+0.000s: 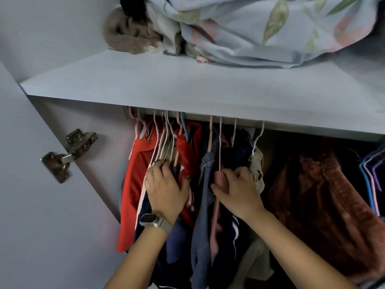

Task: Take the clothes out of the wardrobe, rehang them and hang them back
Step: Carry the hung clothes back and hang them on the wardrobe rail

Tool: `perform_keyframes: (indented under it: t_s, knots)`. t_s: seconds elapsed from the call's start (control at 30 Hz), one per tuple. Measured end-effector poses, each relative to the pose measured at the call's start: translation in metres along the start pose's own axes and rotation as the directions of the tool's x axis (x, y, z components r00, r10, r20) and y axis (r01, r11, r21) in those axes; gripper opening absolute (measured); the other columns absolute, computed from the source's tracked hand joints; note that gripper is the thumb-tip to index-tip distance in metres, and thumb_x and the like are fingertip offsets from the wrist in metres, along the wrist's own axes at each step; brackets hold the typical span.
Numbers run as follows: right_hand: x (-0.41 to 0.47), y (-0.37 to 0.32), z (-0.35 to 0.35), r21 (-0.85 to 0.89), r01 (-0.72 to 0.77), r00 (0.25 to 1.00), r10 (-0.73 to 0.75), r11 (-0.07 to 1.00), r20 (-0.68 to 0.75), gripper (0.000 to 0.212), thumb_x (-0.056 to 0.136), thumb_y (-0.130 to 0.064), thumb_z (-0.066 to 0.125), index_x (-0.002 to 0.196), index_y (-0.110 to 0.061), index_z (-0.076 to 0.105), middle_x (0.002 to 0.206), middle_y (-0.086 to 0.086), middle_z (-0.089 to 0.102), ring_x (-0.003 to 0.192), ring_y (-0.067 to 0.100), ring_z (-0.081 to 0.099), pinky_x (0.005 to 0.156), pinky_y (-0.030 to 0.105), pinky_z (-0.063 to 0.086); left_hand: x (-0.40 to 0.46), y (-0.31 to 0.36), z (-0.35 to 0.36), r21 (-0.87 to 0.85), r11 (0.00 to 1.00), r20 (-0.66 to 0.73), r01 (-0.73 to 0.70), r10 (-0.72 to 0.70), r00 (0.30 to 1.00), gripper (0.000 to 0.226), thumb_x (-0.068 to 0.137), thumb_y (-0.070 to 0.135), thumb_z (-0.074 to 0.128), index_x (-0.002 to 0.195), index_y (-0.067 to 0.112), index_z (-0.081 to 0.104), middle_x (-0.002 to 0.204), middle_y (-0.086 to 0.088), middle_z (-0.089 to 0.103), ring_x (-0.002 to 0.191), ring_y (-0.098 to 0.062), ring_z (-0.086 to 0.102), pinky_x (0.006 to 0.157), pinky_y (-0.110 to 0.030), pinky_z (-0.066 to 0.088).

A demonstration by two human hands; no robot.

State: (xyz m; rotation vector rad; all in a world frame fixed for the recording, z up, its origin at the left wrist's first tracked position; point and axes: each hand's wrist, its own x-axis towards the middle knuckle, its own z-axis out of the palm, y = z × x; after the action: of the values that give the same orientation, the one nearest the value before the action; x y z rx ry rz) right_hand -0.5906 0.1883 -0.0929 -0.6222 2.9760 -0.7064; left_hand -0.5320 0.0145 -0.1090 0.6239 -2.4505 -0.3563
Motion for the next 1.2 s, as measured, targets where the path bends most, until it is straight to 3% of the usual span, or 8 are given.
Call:
perform_keyframes:
  t_s: [0.1, 0.33, 0.43, 0.5, 0.63, 0.77, 1.07, 1.2]
  knots:
    - [-0.006, -0.01, 0.016, 0.099, -0.032, 0.999, 0.028, 0.995, 0.035, 0.052, 0.091, -0.047, 0.049, 0.138, -0.028, 0.038, 0.128, 0.008, 0.028, 0.122, 0.028, 0.033, 0.104, 0.035, 0.037, -0.005, -0.001, 0.013, 0.164, 0.986, 0.164, -0.037, 0.01, 0.986, 0.044, 0.076, 0.034, 0.06, 0.114, 0.012, 0.061, 0.109, -0.011, 0.06, 0.104, -0.033, 0.052, 0.092, -0.048, 0.025]
    - [-0.017, -0.001, 0.006, 0.029, 0.064, 0.994, -0.067, 0.998, 0.09, 0.054, 0.098, -0.046, 0.039, 0.145, -0.021, 0.037, 0.14, 0.009, 0.04, 0.13, 0.028, 0.034, 0.111, 0.035, 0.03, 0.002, -0.011, 0.013, -0.025, 0.99, 0.281, -0.137, 0.138, 0.95, 0.062, 0.076, 0.038, 0.037, 0.124, 0.004, 0.055, 0.118, -0.018, 0.054, 0.116, -0.034, 0.047, 0.099, -0.06, 0.024]
    - [-0.036, 0.022, -0.01, 0.146, 0.149, 0.985, -0.133, 0.978, -0.109, 0.037, 0.096, -0.03, 0.049, 0.131, -0.022, 0.056, 0.121, 0.001, 0.061, 0.117, 0.019, 0.05, 0.111, 0.033, 0.03, 0.002, 0.011, -0.008, -0.14, 0.99, 0.165, -0.032, 0.055, 0.985, 0.057, 0.074, 0.041, 0.047, 0.124, 0.014, 0.054, 0.128, -0.012, 0.045, 0.123, -0.03, 0.033, 0.102, -0.049, 0.019]
    - [-0.05, 0.049, -0.023, 0.153, 0.136, 0.954, -0.087, 0.979, -0.287, 0.03, 0.09, -0.024, 0.053, 0.118, -0.022, 0.064, 0.109, -0.005, 0.065, 0.108, 0.014, 0.056, 0.11, 0.038, 0.033, -0.002, 0.041, -0.02, -0.249, 0.959, 0.013, -0.132, 0.14, 0.99, 0.049, 0.075, 0.036, 0.052, 0.118, 0.011, 0.057, 0.12, -0.016, 0.049, 0.113, -0.032, 0.04, 0.096, -0.045, 0.027]
    - [-0.081, 0.116, -0.062, 0.125, -0.092, 0.838, 0.144, 0.988, -0.526, 0.033, 0.077, -0.02, 0.054, 0.108, -0.02, 0.066, 0.106, -0.002, 0.064, 0.104, 0.023, 0.054, 0.096, 0.042, 0.042, -0.025, 0.104, -0.027, -0.429, 0.82, 0.045, -0.378, 0.438, 0.898, 0.04, 0.079, 0.034, 0.05, 0.113, 0.015, 0.057, 0.113, -0.007, 0.051, 0.104, -0.023, 0.045, 0.092, -0.037, 0.039]
    - [-0.099, 0.179, -0.102, 0.117, -0.369, 0.743, 0.368, 0.922, -0.559, 0.041, 0.079, -0.018, 0.057, 0.12, -0.011, 0.059, 0.117, 0.012, 0.058, 0.112, 0.034, 0.049, 0.098, 0.04, 0.036, -0.051, 0.145, -0.006, -0.405, 0.748, 0.113, -0.525, 0.611, 0.783, 0.029, 0.076, 0.023, 0.065, 0.105, 0.016, 0.062, 0.106, -0.001, 0.057, 0.099, -0.019, 0.05, 0.089, -0.032, 0.044]
    - [-0.069, 0.206, -0.114, -0.215, -0.557, 0.804, 0.456, 0.802, -0.383, 0.047, 0.085, -0.011, 0.056, 0.13, -0.001, 0.049, 0.114, 0.022, 0.058, 0.104, 0.041, 0.054, 0.087, 0.042, 0.045, -0.06, 0.149, 0.052, -0.349, 0.839, 0.42, -0.418, 0.539, 0.73, 0.04, 0.085, 0.013, 0.055, 0.123, 0.005, 0.05, 0.137, -0.007, 0.04, 0.137, -0.025, 0.023, 0.113, -0.026, 0.027]
    - [-0.05, 0.193, -0.103, -0.337, -0.618, 0.783, 0.518, 0.711, -0.343, 0.024, 0.094, -0.02, 0.049, 0.11, -0.004, 0.043, 0.102, 0.018, 0.068, 0.094, 0.037, 0.065, 0.073, 0.036, 0.041, -0.075, 0.139, 0.057, -0.322, 0.88, 0.544, -0.348, 0.473, 0.693, 0.046, 0.087, 0.008, 0.052, 0.132, 0.01, 0.039, 0.142, 0.003, 0.02, 0.121, -0.018, 0.037, 0.101, -0.022, 0.04]
